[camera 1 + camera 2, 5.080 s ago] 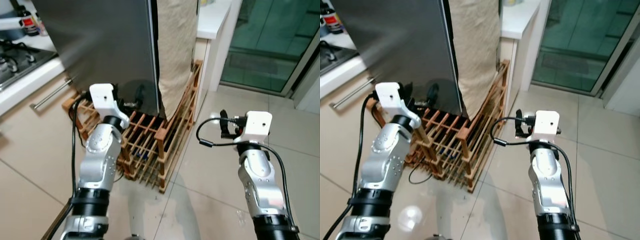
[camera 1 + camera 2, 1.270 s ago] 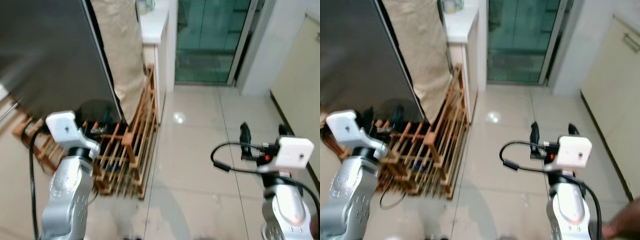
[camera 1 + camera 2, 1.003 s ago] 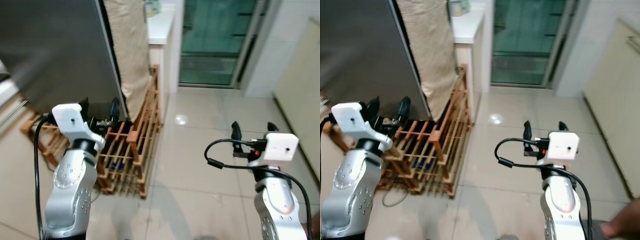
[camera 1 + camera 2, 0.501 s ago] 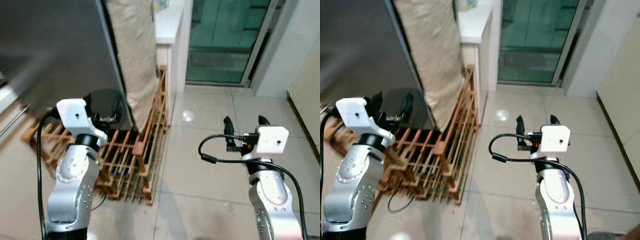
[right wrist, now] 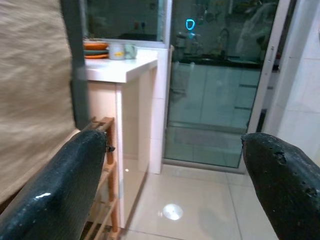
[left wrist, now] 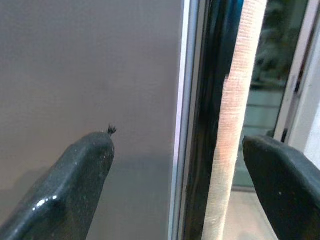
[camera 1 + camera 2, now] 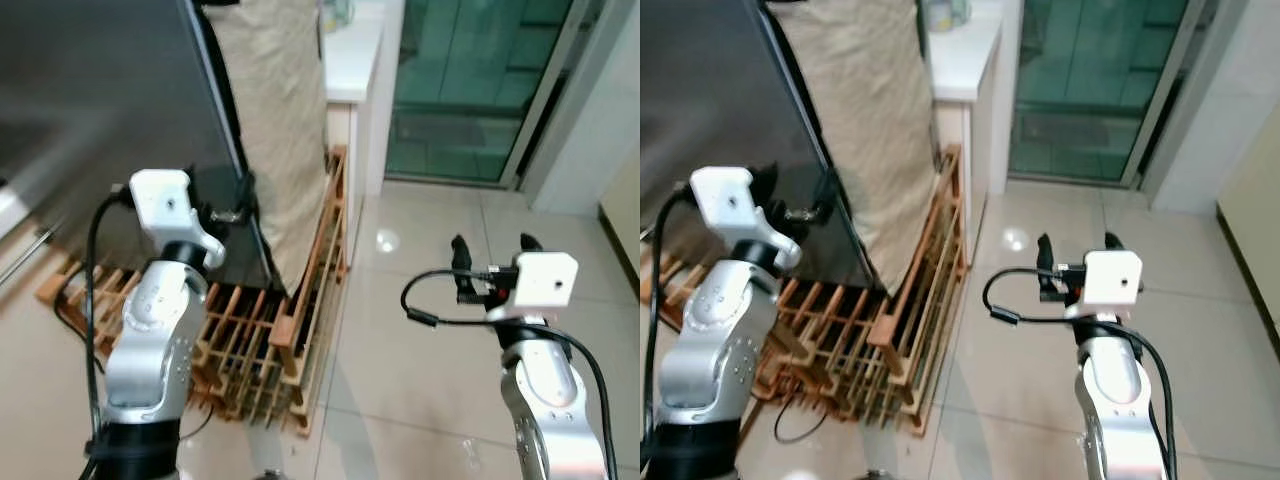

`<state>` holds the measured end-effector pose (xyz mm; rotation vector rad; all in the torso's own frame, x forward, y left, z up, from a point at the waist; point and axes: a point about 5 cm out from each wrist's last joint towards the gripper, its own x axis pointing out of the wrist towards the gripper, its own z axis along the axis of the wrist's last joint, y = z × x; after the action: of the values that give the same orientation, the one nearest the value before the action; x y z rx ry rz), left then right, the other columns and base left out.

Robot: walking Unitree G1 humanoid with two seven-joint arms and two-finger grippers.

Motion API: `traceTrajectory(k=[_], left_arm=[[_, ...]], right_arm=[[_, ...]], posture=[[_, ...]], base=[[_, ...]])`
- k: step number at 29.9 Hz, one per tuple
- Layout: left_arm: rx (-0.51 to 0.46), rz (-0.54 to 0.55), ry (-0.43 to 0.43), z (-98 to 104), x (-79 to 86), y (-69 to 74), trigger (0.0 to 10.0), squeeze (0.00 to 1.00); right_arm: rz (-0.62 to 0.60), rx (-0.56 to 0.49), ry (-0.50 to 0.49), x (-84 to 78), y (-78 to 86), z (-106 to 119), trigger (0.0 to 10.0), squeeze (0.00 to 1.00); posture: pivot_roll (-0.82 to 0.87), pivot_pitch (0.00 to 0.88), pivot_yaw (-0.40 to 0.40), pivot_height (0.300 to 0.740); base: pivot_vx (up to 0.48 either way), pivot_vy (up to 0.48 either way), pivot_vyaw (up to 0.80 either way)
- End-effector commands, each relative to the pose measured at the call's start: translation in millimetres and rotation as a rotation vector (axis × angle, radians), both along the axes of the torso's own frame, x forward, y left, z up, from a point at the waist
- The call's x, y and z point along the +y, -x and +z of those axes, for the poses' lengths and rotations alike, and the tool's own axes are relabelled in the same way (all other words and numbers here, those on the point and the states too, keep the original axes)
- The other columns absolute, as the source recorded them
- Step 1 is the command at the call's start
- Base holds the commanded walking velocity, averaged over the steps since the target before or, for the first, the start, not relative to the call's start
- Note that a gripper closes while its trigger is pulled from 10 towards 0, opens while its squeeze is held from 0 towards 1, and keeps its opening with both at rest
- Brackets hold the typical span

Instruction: Restocking fridge

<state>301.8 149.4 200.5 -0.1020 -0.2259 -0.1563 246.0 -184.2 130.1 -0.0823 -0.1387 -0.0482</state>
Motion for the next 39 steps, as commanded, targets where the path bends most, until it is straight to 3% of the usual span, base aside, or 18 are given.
traceTrajectory(k=[1,10,12,21,28,34,37,38,39], left_arm=[[0.012,-0.017,-0.004,0.4,-2.2,-3.2,10.0,0.00],[0.027,-0.103,0.035,6.7,-23.9,-17.1,10.0,0.00],[0.048,-0.138,0.044,6.6,-35.5,-21.5,10.0,0.00],[0.117,-0.087,0.048,0.0,-40.7,-32.3,10.0,0.00],[0.201,-0.152,0.149,-5.7,-54.0,-34.6,10.0,0.00],[0.211,-0.309,0.097,-8.2,-82.7,-48.8,10.0,0.00],[0.193,-0.475,0.071,-6.7,-116.1,-52.2,10.0,0.00],[0.194,-0.583,0.074,-5.5,-136.0,-47.7,10.0,0.00],[0.194,-0.583,0.074,-5.5,-136.0,-47.7,10.0,0.00]], right_arm=[[0.001,0.002,0.000,1.4,-0.1,-0.9,10.0,0.00],[-0.008,0.004,0.001,0.9,1.8,-1.8,10.0,0.00],[-0.012,0.008,0.002,0.4,2.9,-2.8,10.0,0.00],[-0.019,0.013,0.002,0.4,3.9,-3.9,10.0,0.00],[-0.024,0.020,0.003,-0.7,4.8,-5.4,10.0,0.00],[-0.024,0.024,0.002,-0.6,1.9,-5.7,10.0,0.00],[-0.020,0.022,0.000,1.3,-1.6,-5.8,10.0,0.00],[-0.022,0.016,-0.001,1.6,-2.7,-5.0,10.0,0.00],[-0.022,0.016,-0.001,1.6,-2.7,-5.0,10.0,0.00]], posture=[[-0.12,0.000,0.084,0.740],[-0.14,0.000,0.093,0.740],[-0.15,0.000,0.096,0.740],[-0.16,0.000,0.104,0.740],[-0.16,0.000,0.106,0.740],[-0.15,0.000,0.100,0.740],[-0.16,0.000,0.107,0.740],[-0.17,0.000,0.114,0.740],[-0.17,0.000,0.114,0.740]], base=[[0.000,0.000,0.00],[0.000,0.000,0.00],[0.000,0.000,0.00],[0.000,0.000,0.00],[0.000,0.000,0.00],[0.000,0.000,0.00],[0.000,0.000,0.00],[0.000,0.000,0.00],[0.000,0.000,0.00]])
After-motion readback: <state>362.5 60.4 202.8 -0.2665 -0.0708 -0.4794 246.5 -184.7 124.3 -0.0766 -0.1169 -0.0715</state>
